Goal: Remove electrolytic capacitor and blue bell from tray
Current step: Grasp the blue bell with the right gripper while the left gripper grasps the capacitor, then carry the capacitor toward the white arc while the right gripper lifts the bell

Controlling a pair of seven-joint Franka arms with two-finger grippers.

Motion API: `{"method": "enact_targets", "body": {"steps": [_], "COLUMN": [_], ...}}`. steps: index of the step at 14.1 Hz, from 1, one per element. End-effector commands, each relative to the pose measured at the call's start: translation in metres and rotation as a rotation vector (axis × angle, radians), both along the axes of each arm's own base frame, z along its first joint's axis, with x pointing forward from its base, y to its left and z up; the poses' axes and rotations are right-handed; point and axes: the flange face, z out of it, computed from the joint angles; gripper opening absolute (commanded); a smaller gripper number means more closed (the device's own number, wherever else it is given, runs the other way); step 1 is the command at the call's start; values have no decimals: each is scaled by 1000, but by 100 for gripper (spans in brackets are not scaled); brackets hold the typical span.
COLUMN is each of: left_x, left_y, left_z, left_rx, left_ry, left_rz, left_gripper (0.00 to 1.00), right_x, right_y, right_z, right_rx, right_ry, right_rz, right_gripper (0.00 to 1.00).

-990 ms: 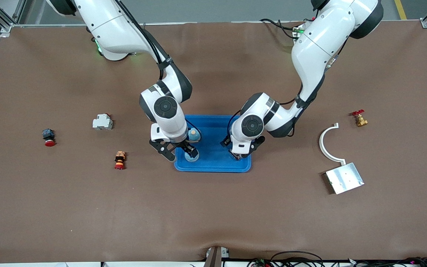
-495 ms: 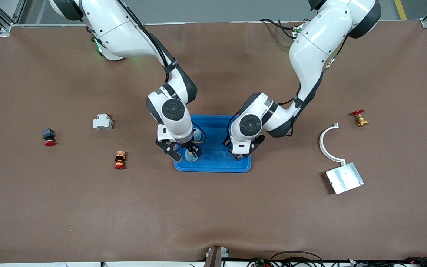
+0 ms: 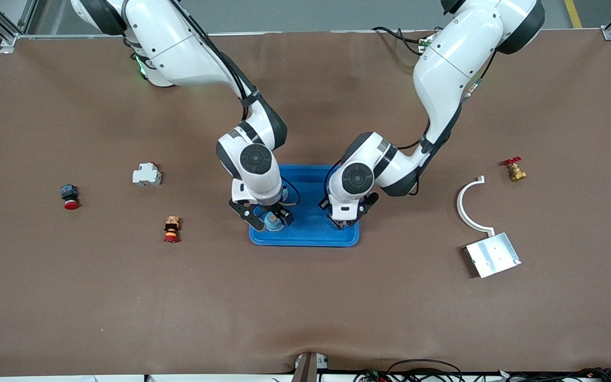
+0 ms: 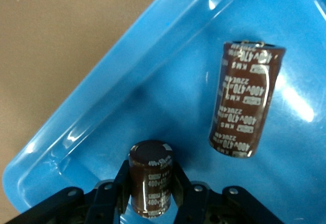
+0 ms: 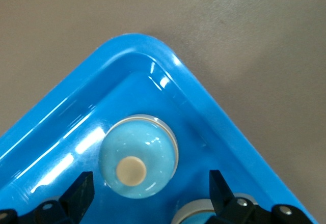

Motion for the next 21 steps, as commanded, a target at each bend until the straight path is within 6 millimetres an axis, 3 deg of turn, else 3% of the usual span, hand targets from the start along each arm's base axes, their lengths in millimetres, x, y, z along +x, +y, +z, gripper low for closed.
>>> {"method": "enact_targets", "body": {"steps": [1, 7, 10, 13, 16, 18, 21], "left_x": [6, 15, 14, 12, 21, 23, 25], "left_y": [7, 25, 50, 88, 139, 162, 212], "left_z": [17, 70, 96, 105, 112, 112, 106], "left_rx": [51, 105, 129, 174, 156, 140, 112], "left_ry": [-20, -62, -23, -41, -70, -101, -139], "left_rz": [-1, -96, -284, -385, -465, -471, -531], "left_gripper": [0, 0, 0, 0, 0, 0, 0], "right_x": [7, 9, 14, 23, 23, 23, 21], "right_y": [11, 10, 10, 6, 6, 6, 5], "right_z": [-8, -10, -3, 4, 4, 2, -4], "right_rx": [-5, -9, -8, -2, -3, -6, -23], "right_ry": [-8, -6, -19, -31, -31, -31, -31], "right_rz": [-21, -20, -6, -2, 2, 17, 36], "right_gripper": [100, 100, 100, 100, 100, 100, 100]}}
